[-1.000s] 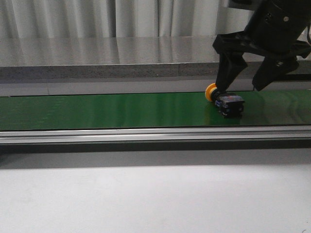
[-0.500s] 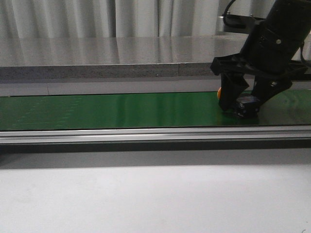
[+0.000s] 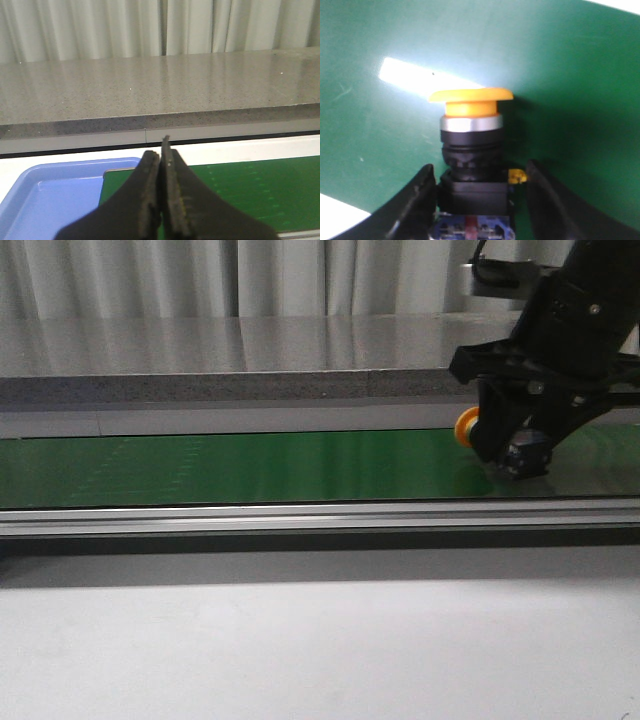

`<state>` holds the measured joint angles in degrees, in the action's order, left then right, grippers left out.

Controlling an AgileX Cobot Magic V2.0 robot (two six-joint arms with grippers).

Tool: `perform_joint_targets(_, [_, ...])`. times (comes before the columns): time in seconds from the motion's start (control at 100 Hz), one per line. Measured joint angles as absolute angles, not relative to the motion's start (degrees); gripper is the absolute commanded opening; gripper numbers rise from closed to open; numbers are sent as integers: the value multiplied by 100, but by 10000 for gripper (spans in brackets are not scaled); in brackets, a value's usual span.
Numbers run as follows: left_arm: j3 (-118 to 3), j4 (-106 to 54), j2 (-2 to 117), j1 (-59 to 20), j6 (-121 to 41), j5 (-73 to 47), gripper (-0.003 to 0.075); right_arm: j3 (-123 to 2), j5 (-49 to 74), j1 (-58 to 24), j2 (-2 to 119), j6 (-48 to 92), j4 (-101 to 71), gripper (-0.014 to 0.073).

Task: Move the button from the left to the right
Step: 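Lower the right gripper over the button on the belt and grasp it, then lift the button with the right gripper and move it over the green tray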

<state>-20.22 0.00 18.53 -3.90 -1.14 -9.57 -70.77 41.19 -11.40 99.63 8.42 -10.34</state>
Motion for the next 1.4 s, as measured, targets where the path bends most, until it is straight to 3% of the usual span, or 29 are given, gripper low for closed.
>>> perform_joint_targets(0.48, [-2022, 0, 1853, -390, -114, -957, -20, -7077, 4278, 884, 9472, 868, -548, 153])
perform_joint_targets(0.75, [-2022, 0, 1853, -390, -114, -957, -20, -7612, 4627, 1906, 9688, 1560, -463, 153])
perform_joint_targets(1.4, [-2022, 0, 1853, -390, -114, -957, -20, -8271, 4689, 2411, 11043, 2157, -388, 153])
